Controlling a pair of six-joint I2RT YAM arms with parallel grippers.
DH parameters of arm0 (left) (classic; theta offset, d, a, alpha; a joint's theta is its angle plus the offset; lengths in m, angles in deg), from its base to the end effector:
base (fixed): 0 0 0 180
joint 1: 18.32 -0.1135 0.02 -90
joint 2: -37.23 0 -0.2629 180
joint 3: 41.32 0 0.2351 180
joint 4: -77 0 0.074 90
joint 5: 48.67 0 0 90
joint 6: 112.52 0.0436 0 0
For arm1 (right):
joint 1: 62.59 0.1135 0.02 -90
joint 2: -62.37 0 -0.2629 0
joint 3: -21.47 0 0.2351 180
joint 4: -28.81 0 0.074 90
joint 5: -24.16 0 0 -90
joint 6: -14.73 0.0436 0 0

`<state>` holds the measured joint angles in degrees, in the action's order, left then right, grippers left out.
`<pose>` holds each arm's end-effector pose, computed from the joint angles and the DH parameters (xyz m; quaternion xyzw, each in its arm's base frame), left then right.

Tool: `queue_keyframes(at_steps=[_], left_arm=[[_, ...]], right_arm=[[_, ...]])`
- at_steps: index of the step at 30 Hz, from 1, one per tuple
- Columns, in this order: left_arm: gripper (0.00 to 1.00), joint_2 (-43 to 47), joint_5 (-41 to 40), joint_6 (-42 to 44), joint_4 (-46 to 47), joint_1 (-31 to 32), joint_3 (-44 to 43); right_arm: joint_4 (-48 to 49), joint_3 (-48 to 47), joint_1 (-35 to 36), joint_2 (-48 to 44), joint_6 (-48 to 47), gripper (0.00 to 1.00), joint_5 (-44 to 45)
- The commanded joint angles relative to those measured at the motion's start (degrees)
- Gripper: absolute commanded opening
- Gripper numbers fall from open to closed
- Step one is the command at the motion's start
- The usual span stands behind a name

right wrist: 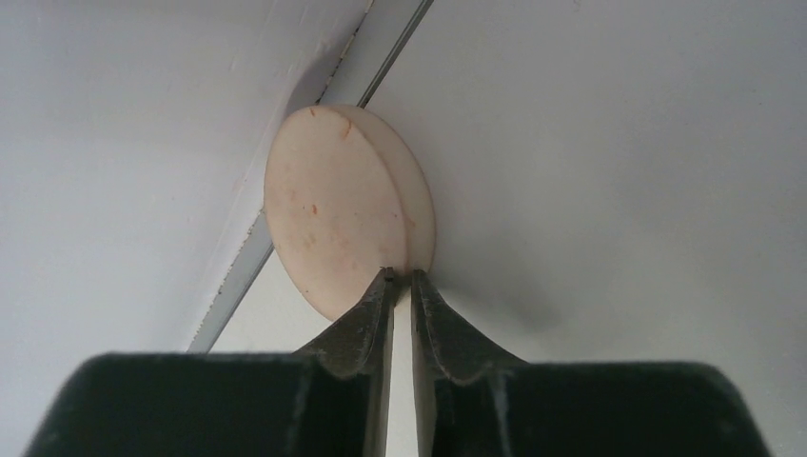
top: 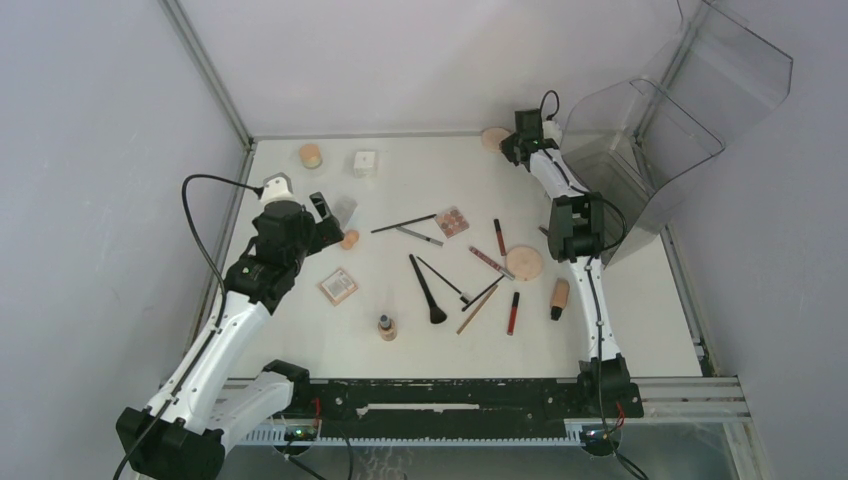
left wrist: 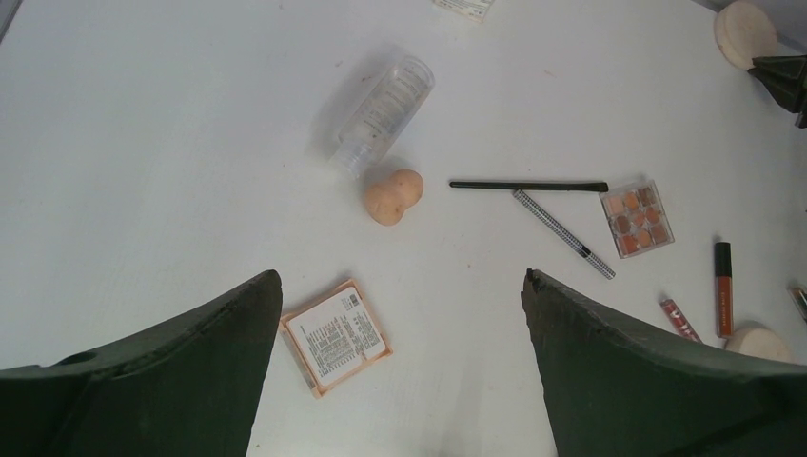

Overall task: Organize the makeup
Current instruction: Pick up the makeup tool from the center of the board.

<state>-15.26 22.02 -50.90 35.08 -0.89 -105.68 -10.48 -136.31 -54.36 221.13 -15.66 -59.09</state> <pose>0.1853 -0.0431 0.3127 -0.1649 0.8421 -0.0579 0.5103 0.5843 0.0793 0.1289 0.4149 0.8055 0.1899 0.3781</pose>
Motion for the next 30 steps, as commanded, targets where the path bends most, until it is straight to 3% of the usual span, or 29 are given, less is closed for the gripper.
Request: queue_keyframes(at_steps=[1,7,30], left_arm=[[1.0,0.52,-0.9,1.39,2.16,-0.56,0.19],[1.0,0.64,-0.91,1.38,2.0,-0.64,0.22],[1.0,6.86,0.33,-1.41,-0.61,-0.79,1.01]], right_arm=[[-0.13,-2.55,-0.36,0.62,1.18,0.16,0.2],[0.23,-1.71,-0.24,-0.03,0.58,0.0,0.49],[14.42,31.71,1.61,-23.84,-8.94,0.0,-4.27]])
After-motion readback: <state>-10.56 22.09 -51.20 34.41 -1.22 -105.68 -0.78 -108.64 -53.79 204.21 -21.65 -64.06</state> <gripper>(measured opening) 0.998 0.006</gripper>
